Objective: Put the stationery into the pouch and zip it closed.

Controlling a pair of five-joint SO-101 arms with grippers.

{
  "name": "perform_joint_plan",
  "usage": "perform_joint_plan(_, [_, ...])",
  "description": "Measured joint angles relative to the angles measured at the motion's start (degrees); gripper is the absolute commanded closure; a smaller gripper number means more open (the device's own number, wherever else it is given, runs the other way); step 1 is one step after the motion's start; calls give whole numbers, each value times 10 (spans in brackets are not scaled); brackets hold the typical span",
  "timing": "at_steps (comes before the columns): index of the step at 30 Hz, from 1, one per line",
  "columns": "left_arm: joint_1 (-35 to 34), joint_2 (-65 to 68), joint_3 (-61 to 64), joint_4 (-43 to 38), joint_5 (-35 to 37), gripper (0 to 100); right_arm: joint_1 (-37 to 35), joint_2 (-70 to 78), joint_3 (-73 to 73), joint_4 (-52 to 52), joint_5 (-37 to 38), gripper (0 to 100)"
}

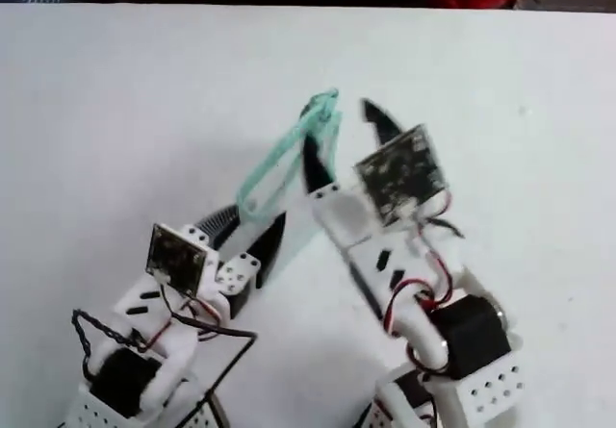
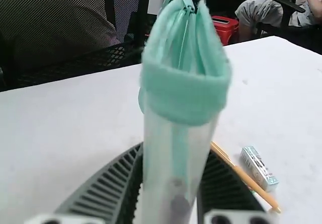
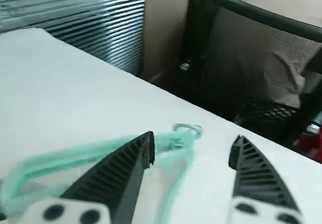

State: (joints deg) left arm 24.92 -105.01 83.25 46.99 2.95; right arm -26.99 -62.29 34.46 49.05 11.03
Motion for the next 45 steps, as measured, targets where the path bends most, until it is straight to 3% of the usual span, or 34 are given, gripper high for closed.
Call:
perform_joint_plan(5, [0, 0, 0, 0, 0, 858, 135, 15, 19, 0, -4, 765])
perform_joint_plan(10, [0, 0, 0, 1, 0, 858, 257, 84, 84, -2, -61, 765])
perform_joint_plan(13, [0, 0, 0, 1, 0, 858, 295, 154, 146, -47, -78, 765])
perform_joint_plan(19, [0, 0, 0, 1, 0, 858, 303, 326, 150, -100, -82, 765])
perform_joint_plan(28, [0, 0, 0, 1, 0, 858, 305, 535, 6, 4, -87, 767])
perform_joint_plan(34, [0, 0, 0, 1, 0, 858, 302, 643, -72, 49, -87, 938])
perform_joint_plan(41, [0, 0, 0, 1, 0, 858, 291, 737, -156, 97, -87, 767])
perform_joint_plan(45, [0, 0, 0, 1, 0, 858, 291, 770, -178, 97, -87, 779])
